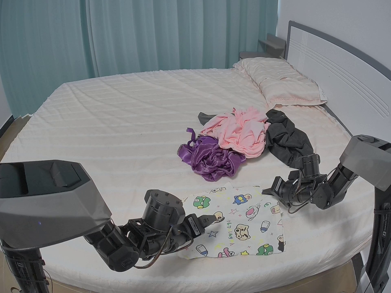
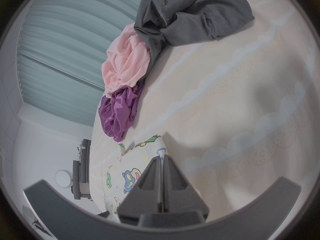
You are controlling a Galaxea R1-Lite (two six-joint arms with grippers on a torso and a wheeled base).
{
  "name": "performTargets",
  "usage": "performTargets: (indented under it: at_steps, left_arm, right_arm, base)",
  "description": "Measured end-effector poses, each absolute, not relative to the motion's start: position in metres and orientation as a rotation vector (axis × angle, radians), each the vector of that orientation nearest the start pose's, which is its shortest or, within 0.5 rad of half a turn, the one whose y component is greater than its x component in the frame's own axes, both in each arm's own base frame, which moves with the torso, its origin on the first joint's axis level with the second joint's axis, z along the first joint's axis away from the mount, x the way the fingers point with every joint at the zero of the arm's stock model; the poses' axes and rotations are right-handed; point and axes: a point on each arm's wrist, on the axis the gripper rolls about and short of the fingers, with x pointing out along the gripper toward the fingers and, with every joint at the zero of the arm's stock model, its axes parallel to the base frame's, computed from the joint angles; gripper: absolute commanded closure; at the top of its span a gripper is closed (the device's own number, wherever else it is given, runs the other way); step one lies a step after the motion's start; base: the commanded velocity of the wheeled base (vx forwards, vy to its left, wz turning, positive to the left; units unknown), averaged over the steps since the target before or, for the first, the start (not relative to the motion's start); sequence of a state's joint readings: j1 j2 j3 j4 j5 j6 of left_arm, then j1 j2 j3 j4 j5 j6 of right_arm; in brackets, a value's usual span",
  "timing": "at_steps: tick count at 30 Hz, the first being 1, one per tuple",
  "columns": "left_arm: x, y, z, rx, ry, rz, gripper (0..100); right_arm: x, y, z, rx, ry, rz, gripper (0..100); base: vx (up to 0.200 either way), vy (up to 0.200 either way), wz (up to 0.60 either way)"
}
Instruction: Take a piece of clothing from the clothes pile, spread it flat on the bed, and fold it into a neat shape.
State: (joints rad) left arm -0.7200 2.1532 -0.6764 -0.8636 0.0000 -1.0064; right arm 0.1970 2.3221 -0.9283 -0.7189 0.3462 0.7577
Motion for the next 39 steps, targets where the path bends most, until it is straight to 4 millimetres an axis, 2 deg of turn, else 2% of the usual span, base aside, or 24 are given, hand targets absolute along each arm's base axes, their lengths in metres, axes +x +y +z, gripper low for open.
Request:
performTargets:
  at_steps: [10,11,21,28,34,39]
  left_arm:
    - [0.254,-0.227,0.017,-0.700,0.889,-0.333,0]
    - [0.255,-0.227,0.017,-0.700,0.889,-0.333,0]
    - [0.254,-0.226,0.017,-0.701,0.889,-0.330,0]
    - [0.260,-0.214,0.037,-0.736,0.826,-0.324,0]
    - [0.269,-0.193,0.070,-0.761,0.712,-0.321,0]
    - [0.269,-0.168,0.105,-0.728,0.570,-0.291,0]
  right_arm:
    - [0.379,0.083,0.009,0.756,0.772,0.269,100]
    - [0.379,0.084,0.010,0.752,0.759,0.271,0]
    - [0.378,0.079,0.007,0.739,0.718,0.219,0]
    - [0.368,0.066,0.018,0.739,0.700,0.191,0]
    - [0.343,0.055,0.046,0.702,0.654,0.179,0]
    - [0.308,0.048,0.085,0.658,0.568,0.196,0]
  base:
    - [0.000,0.000,0.00]
    - [0.000,0.000,0.00]
    - [0.000,0.000,0.00]
    - [0.000,0.000,0.00]
    - [0.000,0.000,0.00]
    - [0.000,0.000,0.00]
